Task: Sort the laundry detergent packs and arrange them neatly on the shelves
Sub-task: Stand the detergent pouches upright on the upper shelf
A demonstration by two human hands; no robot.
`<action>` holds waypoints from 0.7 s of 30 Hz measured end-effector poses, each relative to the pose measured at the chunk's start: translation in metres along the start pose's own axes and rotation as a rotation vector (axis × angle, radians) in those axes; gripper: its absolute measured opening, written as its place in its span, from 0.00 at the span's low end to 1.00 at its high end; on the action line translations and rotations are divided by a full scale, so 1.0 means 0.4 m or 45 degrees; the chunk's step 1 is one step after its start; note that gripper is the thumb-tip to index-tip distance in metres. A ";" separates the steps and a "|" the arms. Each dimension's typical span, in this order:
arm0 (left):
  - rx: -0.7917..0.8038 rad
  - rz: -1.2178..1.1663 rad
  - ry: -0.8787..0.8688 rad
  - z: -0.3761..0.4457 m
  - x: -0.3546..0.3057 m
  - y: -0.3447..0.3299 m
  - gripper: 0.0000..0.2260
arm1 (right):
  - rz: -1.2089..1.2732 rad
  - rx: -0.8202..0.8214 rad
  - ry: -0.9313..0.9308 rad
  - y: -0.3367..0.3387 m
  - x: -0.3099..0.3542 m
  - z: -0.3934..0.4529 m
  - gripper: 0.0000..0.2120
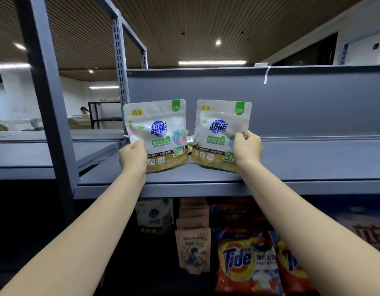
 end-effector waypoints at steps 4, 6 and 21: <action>-0.180 -0.102 -0.141 -0.039 -0.027 0.037 0.14 | 0.081 -0.186 -0.036 0.030 -0.006 -0.059 0.14; -0.282 -0.138 -0.188 -0.055 -0.043 0.063 0.14 | 0.164 -0.263 -0.042 0.044 -0.001 -0.086 0.16; -0.451 0.033 -0.166 -0.233 0.163 0.321 0.15 | 0.161 -0.243 0.081 0.056 -0.178 -0.334 0.20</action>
Point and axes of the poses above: each hand's wrist, its own z-axis towards the middle knuckle, its own y-axis out of the back of the hand, x = y × z, the point moved 1 cm from there along z, towards the middle knuckle, and after that the axes turned 14 degrees about -z, right-handed, at the moved point
